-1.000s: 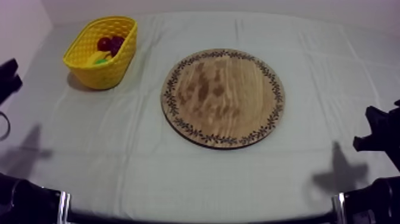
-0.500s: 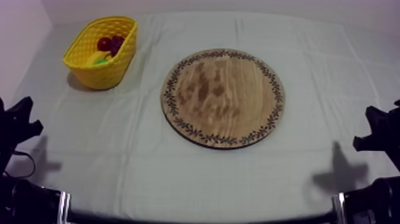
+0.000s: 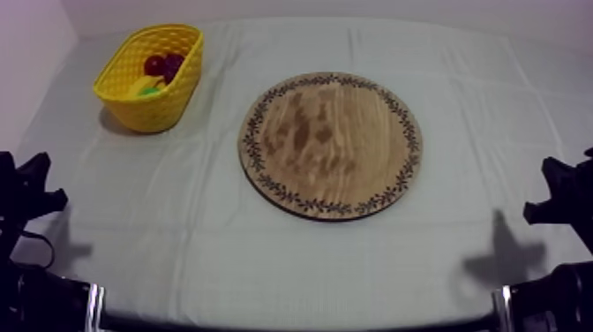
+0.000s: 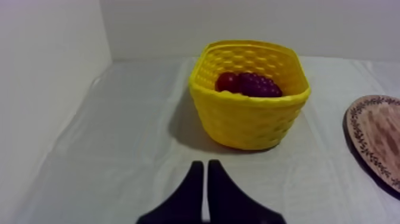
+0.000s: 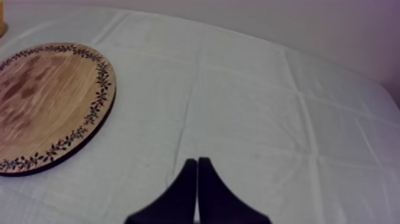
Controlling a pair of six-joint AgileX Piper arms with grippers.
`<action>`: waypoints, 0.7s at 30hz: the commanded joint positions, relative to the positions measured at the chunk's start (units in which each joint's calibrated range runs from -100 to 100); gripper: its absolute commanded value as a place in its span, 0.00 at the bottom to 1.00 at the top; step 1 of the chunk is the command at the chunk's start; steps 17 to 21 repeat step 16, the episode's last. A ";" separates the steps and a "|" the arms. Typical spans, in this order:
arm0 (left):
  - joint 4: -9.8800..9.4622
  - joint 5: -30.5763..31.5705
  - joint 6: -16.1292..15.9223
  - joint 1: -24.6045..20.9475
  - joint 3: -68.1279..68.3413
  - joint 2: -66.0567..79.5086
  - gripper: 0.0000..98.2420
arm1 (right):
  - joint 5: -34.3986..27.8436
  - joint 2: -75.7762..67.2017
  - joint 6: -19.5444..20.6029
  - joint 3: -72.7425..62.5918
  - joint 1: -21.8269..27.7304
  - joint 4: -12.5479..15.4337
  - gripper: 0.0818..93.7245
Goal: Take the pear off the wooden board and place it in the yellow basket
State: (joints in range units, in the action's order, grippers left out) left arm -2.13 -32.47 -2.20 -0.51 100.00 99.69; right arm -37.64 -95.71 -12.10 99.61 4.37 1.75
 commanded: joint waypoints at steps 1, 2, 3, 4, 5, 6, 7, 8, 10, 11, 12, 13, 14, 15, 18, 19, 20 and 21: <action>0.01 -0.01 -0.48 -0.03 -0.01 0.05 0.00 | -0.02 -0.05 0.01 0.05 -0.01 -0.02 0.00; 0.01 -0.02 -0.63 -0.03 0.00 0.05 0.00 | -0.02 -0.05 0.01 0.05 -0.01 -0.02 0.00; 0.01 -0.02 -0.73 -0.03 0.00 0.05 0.00 | -0.02 -0.05 0.01 0.05 -0.01 -0.02 0.00; 0.01 -0.02 -0.68 -0.03 0.00 0.05 0.00 | -0.02 -0.05 0.01 0.05 -0.01 -0.02 0.00; 0.01 -0.02 -0.53 -0.03 0.00 0.05 0.00 | -0.02 -0.05 0.01 0.05 -0.01 -0.02 0.00; 0.01 -0.02 -0.35 -0.01 0.00 0.05 0.00 | -0.02 -0.05 0.01 0.05 -0.01 -0.02 0.00; 0.01 -0.02 -0.18 0.00 0.00 0.05 0.00 | -0.02 -0.05 0.01 0.05 -0.01 -0.02 0.00; 0.01 -0.02 -0.04 0.01 0.00 0.05 0.00 | -0.02 -0.05 0.01 0.05 -0.01 -0.02 0.00; 0.01 -0.05 0.17 0.03 0.00 0.05 0.00 | -0.02 -0.05 0.01 0.05 -0.01 -0.02 0.00; 0.01 -0.07 0.27 0.05 0.00 0.05 0.00 | -0.02 -0.05 0.01 0.05 -0.01 -0.02 0.00; 0.01 -0.08 0.37 0.07 0.00 0.05 0.00 | -0.02 -0.05 0.01 0.05 -0.01 -0.02 0.00; 0.01 -0.11 0.45 0.10 0.00 0.05 0.00 | -0.02 -0.05 0.01 0.05 -0.01 -0.02 0.00; 0.01 -0.13 0.48 0.13 0.00 0.05 0.00 | -0.02 -0.05 0.01 0.05 -0.01 -0.02 0.00; 0.01 -0.15 0.43 0.17 0.00 0.05 0.00 | -0.02 -0.05 0.01 0.05 -0.01 -0.02 0.00; 0.01 -0.16 0.24 0.19 0.00 0.05 0.00 | -0.02 -0.05 0.01 0.05 -0.01 -0.02 0.00; 0.01 -0.16 0.24 0.19 0.00 0.05 0.00 | -0.02 -0.05 0.01 0.05 -0.01 -0.02 0.00; 0.01 -0.16 0.24 0.19 0.00 0.05 0.00 | -0.02 -0.05 0.01 0.05 -0.01 -0.02 0.00; 0.01 -0.16 0.24 0.19 0.00 0.05 0.00 | -0.02 -0.05 0.01 0.05 -0.01 -0.02 0.00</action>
